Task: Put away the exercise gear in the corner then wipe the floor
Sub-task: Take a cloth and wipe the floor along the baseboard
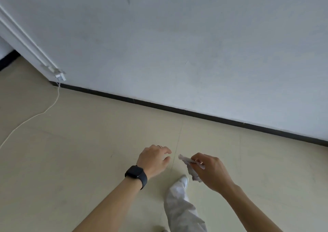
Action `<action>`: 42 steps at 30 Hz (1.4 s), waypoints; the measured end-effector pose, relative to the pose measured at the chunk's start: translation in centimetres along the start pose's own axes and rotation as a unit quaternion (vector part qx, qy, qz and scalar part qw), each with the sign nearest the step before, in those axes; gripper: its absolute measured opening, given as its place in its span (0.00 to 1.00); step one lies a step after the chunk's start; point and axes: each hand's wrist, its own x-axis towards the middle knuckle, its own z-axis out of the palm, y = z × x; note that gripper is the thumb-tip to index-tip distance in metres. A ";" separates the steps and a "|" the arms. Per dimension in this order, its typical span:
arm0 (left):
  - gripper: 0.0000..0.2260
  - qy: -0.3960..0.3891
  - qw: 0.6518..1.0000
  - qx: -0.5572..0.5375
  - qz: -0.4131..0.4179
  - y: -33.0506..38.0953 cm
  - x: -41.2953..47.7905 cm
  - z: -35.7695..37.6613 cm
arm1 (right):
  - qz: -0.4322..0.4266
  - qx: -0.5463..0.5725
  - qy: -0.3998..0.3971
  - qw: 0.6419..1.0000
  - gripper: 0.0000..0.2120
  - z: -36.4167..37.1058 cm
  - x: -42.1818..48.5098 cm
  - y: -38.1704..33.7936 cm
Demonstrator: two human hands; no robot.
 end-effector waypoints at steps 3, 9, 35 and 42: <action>0.15 -0.027 0.999 0.022 -0.029 -2.4 4.6 -0.4 | 0.033 0.034 0.008 0.999 0.04 0.4 4.2 0.8; 0.16 -0.088 0.994 0.045 -0.049 -5.1 12.8 -1.9 | 0.119 0.067 -0.006 0.991 0.04 1.2 11.7 3.4; 0.23 -0.299 0.887 0.257 0.241 -7.1 48.5 33.9 | 0.443 0.256 0.176 0.841 0.06 20.7 29.7 33.4; 0.26 -0.291 0.847 0.323 0.307 -7.7 53.3 52.5 | 0.441 0.057 0.333 0.831 0.06 32.1 32.3 47.0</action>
